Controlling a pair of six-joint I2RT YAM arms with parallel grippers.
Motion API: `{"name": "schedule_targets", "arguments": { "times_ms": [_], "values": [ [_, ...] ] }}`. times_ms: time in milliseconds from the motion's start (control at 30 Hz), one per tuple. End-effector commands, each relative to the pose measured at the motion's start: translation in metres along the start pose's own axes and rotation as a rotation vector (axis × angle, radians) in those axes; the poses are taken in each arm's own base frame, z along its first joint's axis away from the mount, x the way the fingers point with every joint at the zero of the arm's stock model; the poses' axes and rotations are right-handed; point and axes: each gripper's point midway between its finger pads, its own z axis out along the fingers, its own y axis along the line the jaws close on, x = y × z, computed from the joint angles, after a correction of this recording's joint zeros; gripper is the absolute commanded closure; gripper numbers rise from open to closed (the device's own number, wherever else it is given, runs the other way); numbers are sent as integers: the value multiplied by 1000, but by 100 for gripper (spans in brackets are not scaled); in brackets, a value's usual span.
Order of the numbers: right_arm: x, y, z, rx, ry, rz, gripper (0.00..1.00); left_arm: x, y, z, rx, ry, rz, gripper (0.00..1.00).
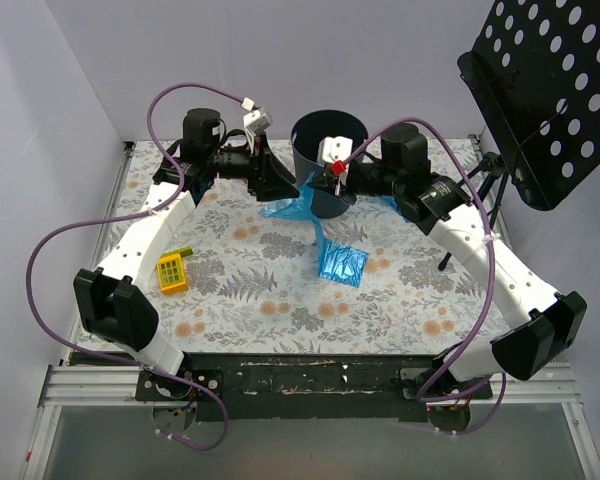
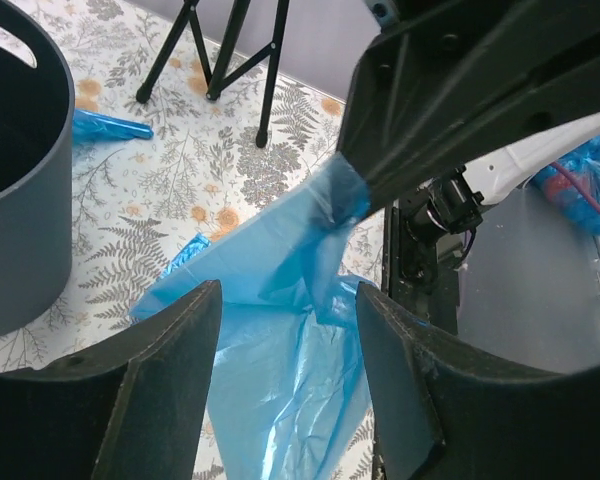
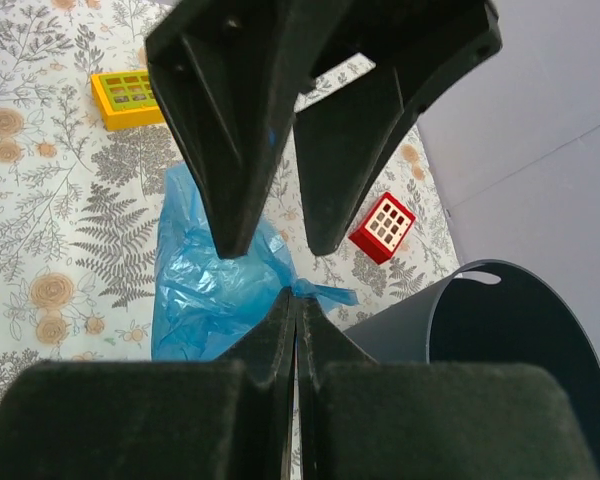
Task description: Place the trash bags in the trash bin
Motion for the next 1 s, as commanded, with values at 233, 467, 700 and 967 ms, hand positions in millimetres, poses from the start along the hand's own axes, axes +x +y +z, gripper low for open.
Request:
{"name": "schedule_targets", "arguments": {
  "times_ms": [233, 467, 700, 967],
  "values": [
    [-21, -5, 0, 53, -44, -35, 99, -1, -13, 7, 94, 2, -130, 94],
    [-1, -41, -2, 265, 39, 82, 58, 1, -9, 8, 89, 5, -226, 100],
    [-5, -52, -19, 352, 69, 158, 53, 3, -11, 3, 66, -42, -346, 100],
    [-12, 16, -4, 36, -14, 246, 60, -10, -10, -1, 27, -94, -344, 100]
  ]
}}
